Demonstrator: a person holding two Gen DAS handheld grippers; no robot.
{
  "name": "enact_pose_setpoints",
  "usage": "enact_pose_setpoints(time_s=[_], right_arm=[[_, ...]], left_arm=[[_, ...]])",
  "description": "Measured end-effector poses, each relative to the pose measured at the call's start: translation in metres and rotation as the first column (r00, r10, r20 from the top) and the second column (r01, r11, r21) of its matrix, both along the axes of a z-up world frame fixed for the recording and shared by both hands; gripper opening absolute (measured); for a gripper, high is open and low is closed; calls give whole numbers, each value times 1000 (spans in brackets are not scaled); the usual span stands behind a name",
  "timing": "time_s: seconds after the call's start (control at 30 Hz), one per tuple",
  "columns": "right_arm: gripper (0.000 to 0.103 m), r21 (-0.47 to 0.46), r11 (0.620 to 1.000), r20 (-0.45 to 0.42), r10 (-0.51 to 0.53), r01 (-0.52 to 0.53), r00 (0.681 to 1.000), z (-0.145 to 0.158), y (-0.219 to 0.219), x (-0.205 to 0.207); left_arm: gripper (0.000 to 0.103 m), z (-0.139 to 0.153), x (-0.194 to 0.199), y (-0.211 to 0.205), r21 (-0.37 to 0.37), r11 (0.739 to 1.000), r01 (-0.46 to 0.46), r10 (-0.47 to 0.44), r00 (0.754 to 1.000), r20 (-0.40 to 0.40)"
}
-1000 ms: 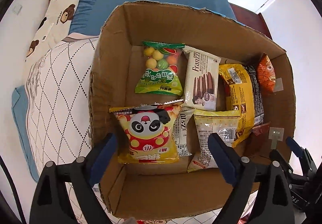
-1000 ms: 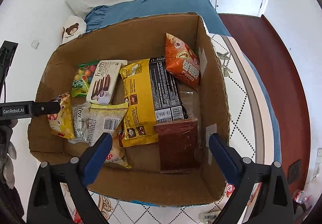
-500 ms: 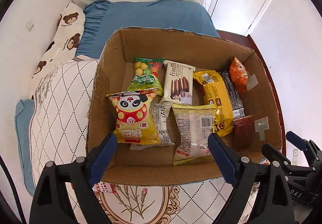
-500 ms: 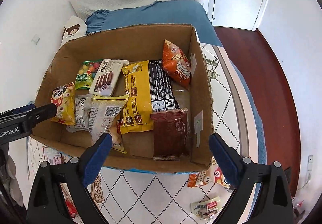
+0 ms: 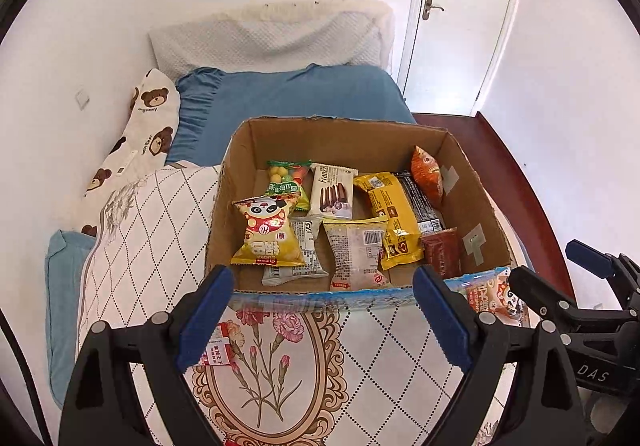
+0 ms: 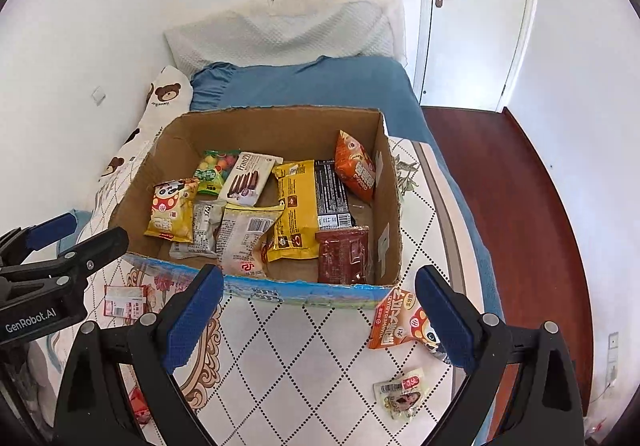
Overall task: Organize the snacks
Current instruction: 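Withdraw both tools from the box toward the remaining snacks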
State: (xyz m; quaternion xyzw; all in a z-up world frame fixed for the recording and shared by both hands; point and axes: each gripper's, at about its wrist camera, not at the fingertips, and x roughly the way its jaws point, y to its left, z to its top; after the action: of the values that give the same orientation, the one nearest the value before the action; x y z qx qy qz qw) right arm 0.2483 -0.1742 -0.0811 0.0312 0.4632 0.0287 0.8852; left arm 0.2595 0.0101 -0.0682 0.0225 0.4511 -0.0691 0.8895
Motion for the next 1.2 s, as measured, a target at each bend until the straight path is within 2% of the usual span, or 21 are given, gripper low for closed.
enact_pose_setpoints(time_s=[0.2, 0.37, 0.47, 0.6, 0.7, 0.77, 0.83, 0.87, 0.9, 0.93, 0.97, 1.07, 1.13, 1.2], right_arm=[[99, 7, 1000, 77, 2, -3, 997, 29, 4, -31], [99, 47, 999, 96, 7, -12, 995, 46, 5, -52], [99, 84, 996, 78, -19, 12, 997, 42, -4, -60], [99, 182, 976, -27, -116, 119, 993, 7, -41, -63], [99, 239, 944, -139, -197, 226, 971, -37, -75, -58], [99, 300, 904, -226, -242, 304, 944, -72, -99, -50], [99, 365, 842, -306, -294, 397, 906, -103, -122, -43], [99, 382, 812, -337, -323, 442, 884, -118, -133, -39], [99, 376, 797, -349, -350, 473, 869, -128, -141, -36], [99, 362, 795, -347, -370, 487, 862, -135, -147, -31], [99, 327, 809, -331, -386, 488, 861, -138, -150, -26], [99, 221, 877, -257, -369, 426, 893, -137, -153, -4], [99, 192, 907, -267, -318, 374, 910, -147, -157, 15], [96, 218, 912, -320, -269, 348, 908, -164, -163, 32]], left_arm=[[92, 24, -29, -1, -5, 1000, -6, 7, 996, 91], [92, 33, -43, 0, -26, 1000, -13, 16, 995, 104], [92, 24, -48, -1, -29, 999, -29, 32, 997, 74], [92, -7, -50, -1, -26, 998, -54, 53, 998, -19], [92, -40, -49, -2, -12, 996, -85, 83, 992, -96], [92, -62, -48, -3, -8, 994, -105, 103, 983, -151], [92, -79, -48, -5, 3, 993, -116, 115, 973, -199], [92, -87, -48, -7, 8, 993, -118, 117, 969, -217], [92, -93, -49, -8, 16, 993, -120, 120, 967, -227], [92, -99, -49, -10, 30, 993, -118, 122, 964, -237], [92, -105, -49, -12, 45, 992, -114, 122, 961, -248], [92, -121, -47, -18, 67, 992, -109, 123, 952, -279], [92, -131, -45, -23, 69, 992, -106, 122, 944, -307], [92, -137, -45, -26, 60, 993, -105, 119, 938, -325]])
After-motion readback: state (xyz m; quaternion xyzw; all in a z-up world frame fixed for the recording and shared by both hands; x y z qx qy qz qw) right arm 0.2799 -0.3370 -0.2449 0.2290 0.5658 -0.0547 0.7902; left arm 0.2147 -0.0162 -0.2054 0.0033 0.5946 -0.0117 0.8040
